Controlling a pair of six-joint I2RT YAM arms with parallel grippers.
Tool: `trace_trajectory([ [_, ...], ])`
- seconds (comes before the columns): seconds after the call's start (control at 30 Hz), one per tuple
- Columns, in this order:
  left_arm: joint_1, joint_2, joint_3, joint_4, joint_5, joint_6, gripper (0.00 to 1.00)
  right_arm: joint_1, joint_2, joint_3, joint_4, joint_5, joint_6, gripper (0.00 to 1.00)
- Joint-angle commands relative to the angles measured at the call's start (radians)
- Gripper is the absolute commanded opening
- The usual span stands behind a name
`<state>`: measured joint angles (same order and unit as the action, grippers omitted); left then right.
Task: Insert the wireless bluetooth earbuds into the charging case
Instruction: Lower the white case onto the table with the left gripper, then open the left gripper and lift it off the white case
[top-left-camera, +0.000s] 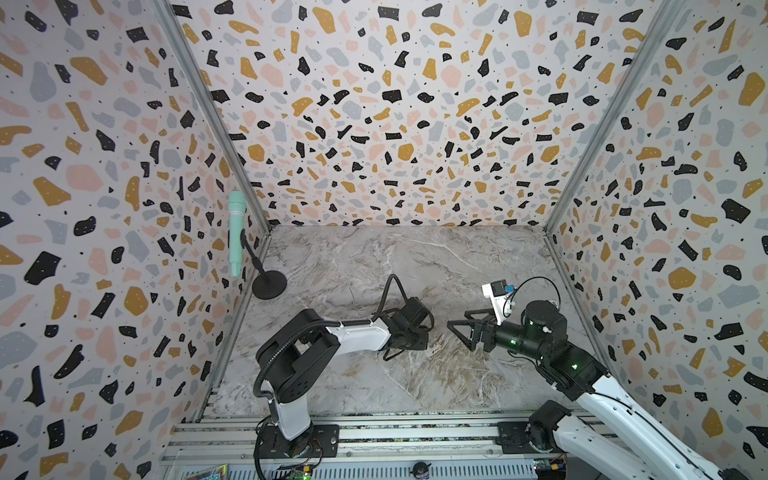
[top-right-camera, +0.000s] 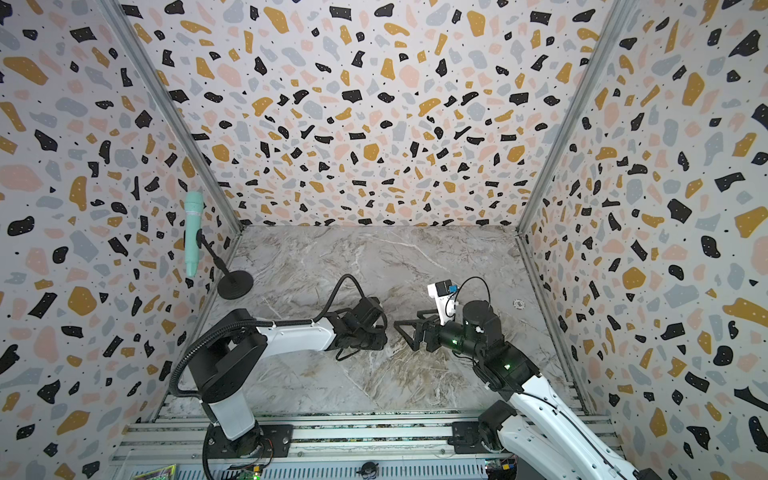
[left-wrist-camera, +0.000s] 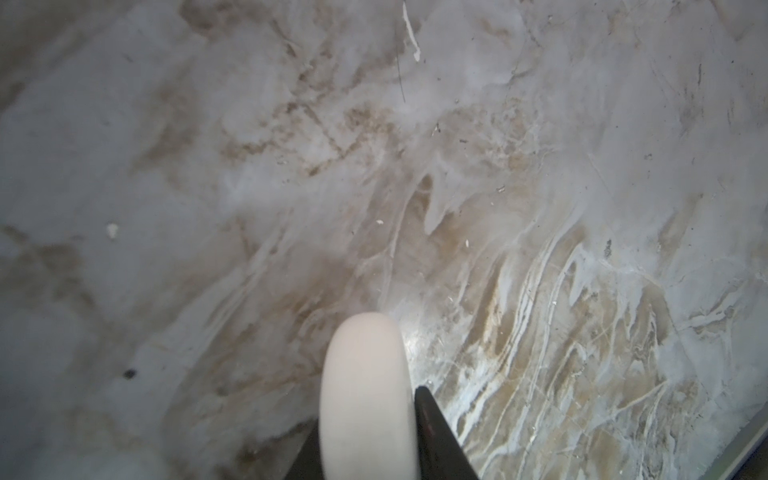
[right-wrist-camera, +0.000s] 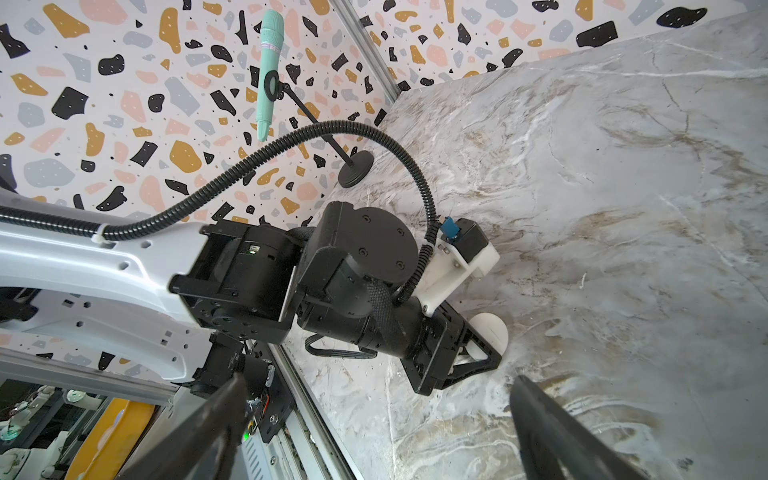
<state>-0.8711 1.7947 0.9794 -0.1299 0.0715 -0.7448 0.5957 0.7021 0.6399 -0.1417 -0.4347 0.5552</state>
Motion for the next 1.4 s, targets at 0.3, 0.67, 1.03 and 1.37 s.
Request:
trace_trajectory([
  [0.3, 0.012, 0.028, -0.016, -0.186, -0.048, 0.023, 0.32, -0.003, -0.013, -0.011, 0.019, -0.01, -0.005, 0.99],
  [0.67, 0.012, -0.001, -0.036, -0.185, -0.045, 0.017, 0.48, -0.002, -0.009, -0.014, 0.027, -0.019, -0.001, 0.99],
  [1.03, 0.012, -0.007, -0.021, -0.222, -0.07, 0.04, 0.49, -0.003, -0.011, -0.013, 0.029, -0.022, 0.0, 0.99],
  [1.37, 0.01, -0.069, 0.026, -0.275, -0.072, 0.04, 0.5, -0.003, -0.002, -0.006, 0.033, -0.03, -0.001, 0.99],
])
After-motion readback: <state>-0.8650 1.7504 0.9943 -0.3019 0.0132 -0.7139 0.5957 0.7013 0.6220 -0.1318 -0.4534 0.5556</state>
